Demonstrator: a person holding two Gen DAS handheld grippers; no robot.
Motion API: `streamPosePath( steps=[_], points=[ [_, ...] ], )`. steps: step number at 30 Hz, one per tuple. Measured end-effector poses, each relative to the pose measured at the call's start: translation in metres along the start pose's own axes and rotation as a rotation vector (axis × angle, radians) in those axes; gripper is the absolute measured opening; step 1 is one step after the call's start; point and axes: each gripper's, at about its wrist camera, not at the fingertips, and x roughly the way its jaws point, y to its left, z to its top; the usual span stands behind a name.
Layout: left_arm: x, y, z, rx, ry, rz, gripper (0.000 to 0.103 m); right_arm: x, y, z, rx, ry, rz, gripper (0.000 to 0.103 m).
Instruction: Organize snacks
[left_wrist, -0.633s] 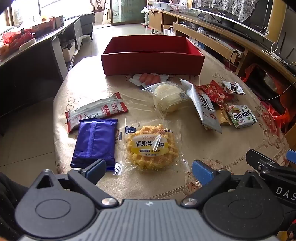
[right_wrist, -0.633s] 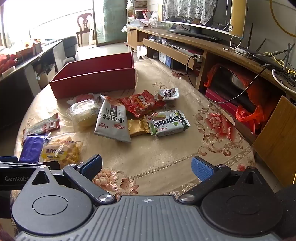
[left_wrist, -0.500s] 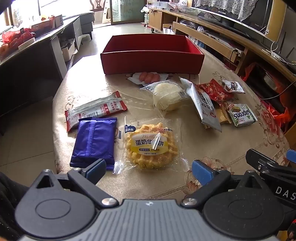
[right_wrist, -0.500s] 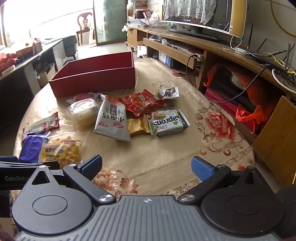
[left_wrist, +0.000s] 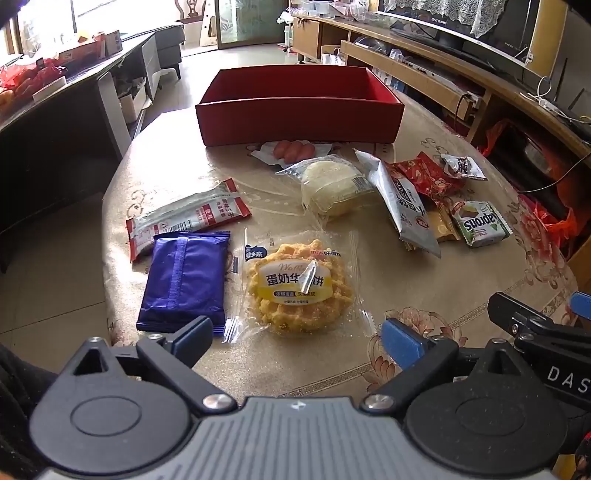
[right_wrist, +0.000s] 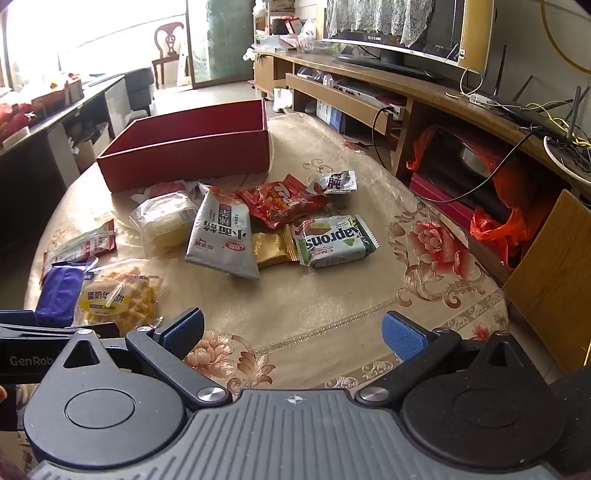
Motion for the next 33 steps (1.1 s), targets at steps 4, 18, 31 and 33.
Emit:
streamPosePath(
  steps=[4,18,31,33],
  points=[
    [0.0005,0.0006,0.0001,0.000,0.003,-0.001,0.094,0.0003,-0.0001,-0.0001,0.000,0.003,0.003,0.103],
    [0.0010,0.0003,0.0002,0.001,0.017,-0.004,0.091,0.0038,0.0004,-0.0024,0.001,0.014,0.007,0.103],
    [0.0015,-0.0002,0.0003,0.004,0.023,-0.009,0.087,0.0051,0.0007,-0.0023,0.001,0.024,0.009,0.103],
    [0.0015,0.0000,0.0001,0.004,0.022,-0.010,0.087,0.0052,0.0005,-0.0023,0.001,0.027,0.010,0.103]
  ],
)
